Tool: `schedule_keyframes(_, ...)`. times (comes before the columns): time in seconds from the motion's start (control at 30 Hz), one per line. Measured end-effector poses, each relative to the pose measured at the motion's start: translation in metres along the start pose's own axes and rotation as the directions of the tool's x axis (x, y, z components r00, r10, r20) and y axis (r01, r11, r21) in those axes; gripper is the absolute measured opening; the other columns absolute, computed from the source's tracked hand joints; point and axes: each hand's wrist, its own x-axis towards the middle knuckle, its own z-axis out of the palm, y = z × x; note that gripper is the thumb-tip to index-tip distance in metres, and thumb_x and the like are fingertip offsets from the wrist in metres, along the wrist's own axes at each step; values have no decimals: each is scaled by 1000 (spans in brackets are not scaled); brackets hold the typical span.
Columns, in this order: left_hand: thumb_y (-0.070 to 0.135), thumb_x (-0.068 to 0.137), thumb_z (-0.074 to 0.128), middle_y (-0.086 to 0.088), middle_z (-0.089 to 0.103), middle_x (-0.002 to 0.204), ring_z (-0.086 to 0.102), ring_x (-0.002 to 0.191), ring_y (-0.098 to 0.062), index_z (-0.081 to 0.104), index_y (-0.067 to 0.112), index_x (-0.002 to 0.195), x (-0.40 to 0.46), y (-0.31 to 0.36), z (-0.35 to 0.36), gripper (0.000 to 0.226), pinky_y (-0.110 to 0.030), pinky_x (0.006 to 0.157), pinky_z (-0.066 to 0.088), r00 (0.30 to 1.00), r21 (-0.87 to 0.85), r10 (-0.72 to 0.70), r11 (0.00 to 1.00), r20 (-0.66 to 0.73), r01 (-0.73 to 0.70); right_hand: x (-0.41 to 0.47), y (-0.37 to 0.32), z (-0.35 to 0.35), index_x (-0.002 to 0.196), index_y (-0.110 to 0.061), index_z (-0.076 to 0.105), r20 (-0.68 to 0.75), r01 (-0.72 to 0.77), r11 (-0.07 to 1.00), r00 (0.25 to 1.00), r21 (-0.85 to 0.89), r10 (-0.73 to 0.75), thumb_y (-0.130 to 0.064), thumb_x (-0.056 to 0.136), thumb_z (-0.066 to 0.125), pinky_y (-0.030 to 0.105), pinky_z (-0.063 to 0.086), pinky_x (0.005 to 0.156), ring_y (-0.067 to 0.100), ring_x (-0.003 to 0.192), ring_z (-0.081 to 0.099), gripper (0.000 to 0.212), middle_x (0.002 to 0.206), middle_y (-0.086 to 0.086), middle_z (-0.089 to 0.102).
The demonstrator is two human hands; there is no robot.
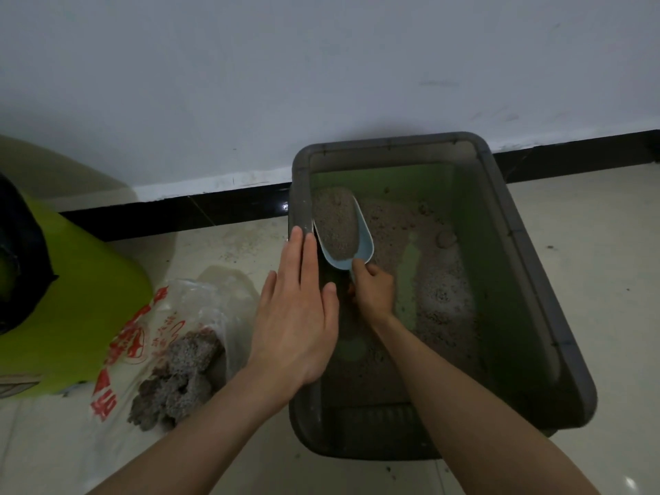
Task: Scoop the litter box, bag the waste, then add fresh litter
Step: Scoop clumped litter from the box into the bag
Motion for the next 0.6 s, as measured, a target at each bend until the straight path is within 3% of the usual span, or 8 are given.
schedule_keyframes(0.2,39,98,21,9,-19,154,0,143,-10,-13,21,146,-1,1,0,61,-38,117,15,1000,12,3,1000,2,-3,-9,1,-26,66,-14,52,-25,79,996,997,-31,-79,-24,94,51,27,35,52,13,51,44,30,57,3,48)
schedule_keyframes(0.4,38,98,20,4,-15,156,2,144,-12,-10,20,147,-1,1,2,60,-39,117,17,1000,26,13,1000,-18,-13,-22,-17,-59,72,-5,54,-36,181,978,982,-99,-186,-19,91,53,20,30,39,13,45,40,23,54,7,45)
schedule_keyframes(0.6,38,99,19,4,-15,156,3,144,-14,-10,20,147,-1,-1,2,59,-40,117,15,1000,1,4,1000,-13,-4,-33,-17,-81,72,-7,59,-36,236,944,967,-233,-250,-26,87,56,31,35,55,19,57,45,24,60,9,48)
